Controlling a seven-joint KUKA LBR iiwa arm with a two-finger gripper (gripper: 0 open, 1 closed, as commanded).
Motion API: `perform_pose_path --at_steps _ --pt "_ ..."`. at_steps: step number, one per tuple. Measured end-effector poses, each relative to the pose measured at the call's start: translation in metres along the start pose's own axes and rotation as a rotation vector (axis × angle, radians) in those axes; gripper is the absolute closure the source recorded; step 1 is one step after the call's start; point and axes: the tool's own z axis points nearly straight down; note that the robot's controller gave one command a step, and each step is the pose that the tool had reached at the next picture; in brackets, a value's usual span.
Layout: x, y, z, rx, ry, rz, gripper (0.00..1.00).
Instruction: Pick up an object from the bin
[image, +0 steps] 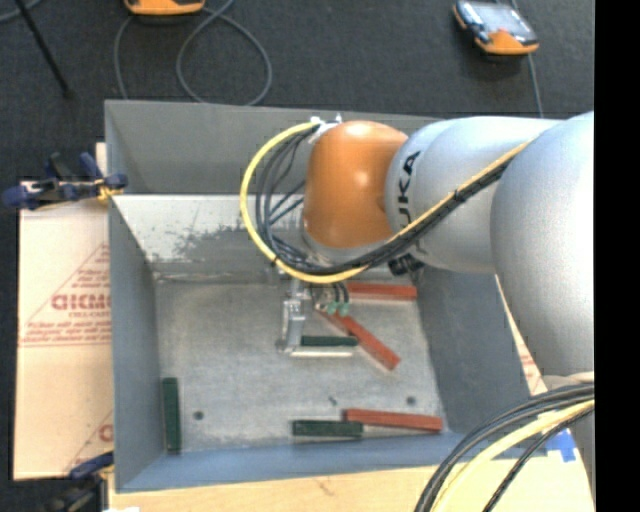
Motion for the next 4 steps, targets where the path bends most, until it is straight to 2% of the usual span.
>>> perform_pose_path --at_steps 1,2,3,4 --pt "0.038 -0.059 0.07 0.004 0.006 -0.185 0.0" --pt "0.036 -0.056 0.067 0.001 0.0 -0.184 1.0" --pt "0.051 -0.086 0.068 0.002 0.003 -0.251 1.0" --pt "-0.029 -0.17 0.067 0.003 -0.001 -0.44 1.0"
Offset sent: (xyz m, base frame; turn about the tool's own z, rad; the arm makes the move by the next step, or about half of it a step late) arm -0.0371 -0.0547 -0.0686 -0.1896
